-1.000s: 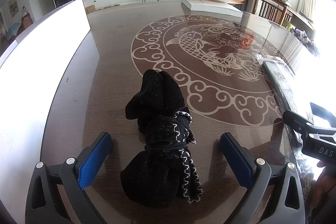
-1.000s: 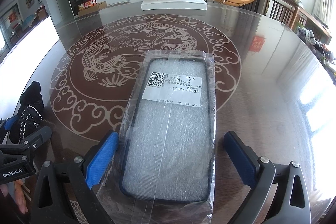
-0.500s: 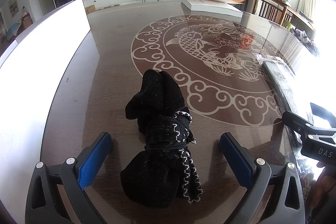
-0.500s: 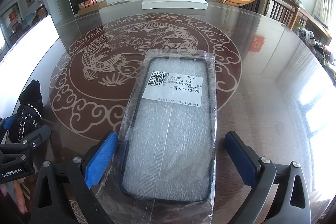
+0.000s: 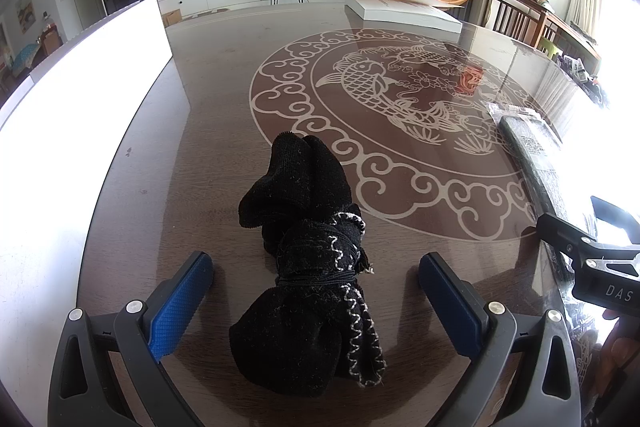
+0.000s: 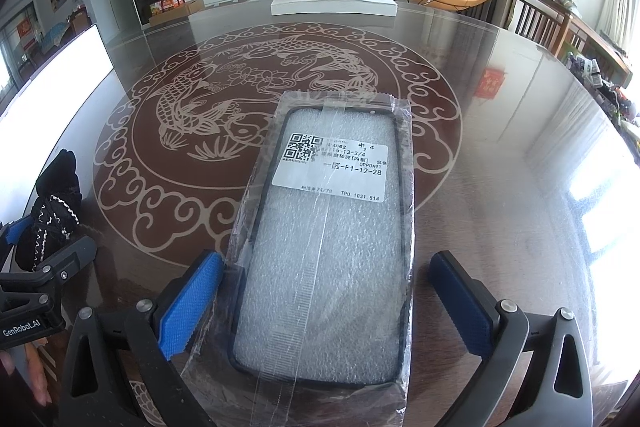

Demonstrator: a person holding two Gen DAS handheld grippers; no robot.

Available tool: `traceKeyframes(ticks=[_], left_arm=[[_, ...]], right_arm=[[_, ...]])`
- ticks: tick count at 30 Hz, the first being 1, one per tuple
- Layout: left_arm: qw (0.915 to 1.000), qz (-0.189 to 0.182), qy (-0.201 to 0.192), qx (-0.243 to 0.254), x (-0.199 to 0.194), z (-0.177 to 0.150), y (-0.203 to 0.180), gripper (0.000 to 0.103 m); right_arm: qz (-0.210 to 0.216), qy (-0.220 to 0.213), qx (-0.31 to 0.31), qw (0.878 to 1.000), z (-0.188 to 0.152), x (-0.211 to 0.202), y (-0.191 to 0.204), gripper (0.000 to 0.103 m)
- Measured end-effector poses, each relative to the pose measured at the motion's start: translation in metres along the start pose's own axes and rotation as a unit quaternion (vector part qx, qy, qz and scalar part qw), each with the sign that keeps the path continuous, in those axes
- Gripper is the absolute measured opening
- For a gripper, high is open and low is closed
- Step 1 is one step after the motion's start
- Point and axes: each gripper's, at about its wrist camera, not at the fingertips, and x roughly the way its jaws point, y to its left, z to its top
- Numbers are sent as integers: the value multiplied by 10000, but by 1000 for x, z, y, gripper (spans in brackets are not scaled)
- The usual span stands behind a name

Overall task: Organize objects
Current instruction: 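Hold the phone case and black bag above the table, then carry the phone case and black bag into the white box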

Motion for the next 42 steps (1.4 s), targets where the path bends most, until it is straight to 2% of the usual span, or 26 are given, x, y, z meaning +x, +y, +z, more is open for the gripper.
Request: traceKeyframes(ticks=[4, 5, 6, 7, 8, 10, 13, 20, 25, 28, 31, 35, 37, 40, 42], left_arm=[[9999, -51, 94, 108, 0, 1, 0, 103], [9999, -83, 71, 132, -1, 1, 0, 97], [9997, -118, -61, 202, -5, 0, -1, 85], [9992, -176, -185, 322, -9, 0, -4, 57], [9986, -228, -198, 436, -11, 0, -8, 36], [9982, -366, -122, 466, -13, 1, -11, 34], [9972, -718, -118, 157, -24, -3, -3, 33], [9932, -1128, -288, 7, -64, -10, 6, 33], [9886, -1357, -596, -264, -108, 3, 30, 33], [9854, -1393, -793, -569, -139, 12, 65, 33], [9850, -1103, -970, -904, -165, 17, 118, 33], [9864, -17, -954, -1337, -175, 13, 198, 33], [9836, 536, -678, -1585, -165, 4, 236, 33], [9753, 1134, -227, -1880, -145, -16, 278, 34], [9695, 1337, 92, -2052, -133, -29, 295, 35]], right_arm=[[-12, 170, -59, 9998, 3, 2, 1, 103], [18, 262, -85, 9996, 6, 2, 1, 97], [61, 303, -153, 9994, 8, 1, 3, 79], [84, 320, -224, 9992, 11, -2, 5, 77], [152, 445, -248, 9986, 12, -3, 5, 77], [274, 508, -252, 9980, 11, -5, 3, 77], [833, 440, 254, 9952, 2, -19, -15, 77], [1837, 322, 1133, 9759, -15, -50, -36, 77], [2556, 179, 1477, 9553, -6, -69, -22, 77], [2897, 42, 1341, 9477, 17, -85, 9, 77], [3253, -130, 980, 9404, 45, -107, 59, 77], [3806, -224, 260, 9241, 78, -137, 153, 77], [4028, -185, -146, 9150, 89, -147, 206, 77], [4075, -115, -837, 9093, 99, -152, 287, 77], [4044, 45, -1183, 9069, 99, -145, 331, 77]])
